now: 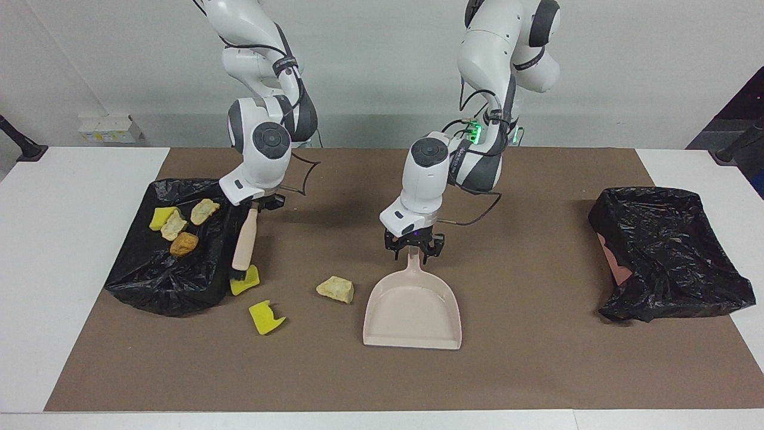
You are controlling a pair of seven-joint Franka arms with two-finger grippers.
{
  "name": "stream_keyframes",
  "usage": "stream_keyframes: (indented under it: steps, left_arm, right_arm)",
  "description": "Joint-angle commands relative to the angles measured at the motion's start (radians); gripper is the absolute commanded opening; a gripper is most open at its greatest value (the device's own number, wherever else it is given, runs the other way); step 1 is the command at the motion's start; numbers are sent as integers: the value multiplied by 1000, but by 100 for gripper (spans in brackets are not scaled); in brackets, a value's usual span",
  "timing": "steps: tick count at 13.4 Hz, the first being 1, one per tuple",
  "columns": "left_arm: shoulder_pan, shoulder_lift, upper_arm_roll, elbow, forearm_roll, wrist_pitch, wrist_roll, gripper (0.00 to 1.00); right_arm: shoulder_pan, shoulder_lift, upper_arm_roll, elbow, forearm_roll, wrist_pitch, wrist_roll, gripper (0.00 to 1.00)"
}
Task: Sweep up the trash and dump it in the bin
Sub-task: 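Hold the dustpan with the left gripper while the right gripper sweeps sponges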
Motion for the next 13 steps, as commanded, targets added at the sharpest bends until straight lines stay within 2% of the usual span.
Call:
stream_keyframes:
  steps: [1, 3, 5, 7, 10, 13]
  left_arm:
    - [2, -59, 15, -19, 1, -50, 88, 6]
    - [9, -79, 21, -20, 1, -111, 206, 4]
    - [43, -101, 29, -23, 1, -164, 332, 3]
    - [60, -107, 46, -23, 13, -213, 462, 3]
    - [94, -121, 69, -37, 64, -225, 633, 3]
    - [162, -131, 68, -72, 75, -224, 847, 0]
  right_arm:
    - [59, 39, 7, 107, 83, -69, -36, 0]
    - [99, 48, 7, 154, 153, -95, -36, 0]
    - [96, 51, 7, 243, 152, -190, -73, 0]
    - [81, 51, 6, 303, 143, -221, -169, 0]
    - [49, 60, 0, 308, 28, -198, -213, 0]
    - [-17, 111, 0, 308, -142, -166, -217, 0]
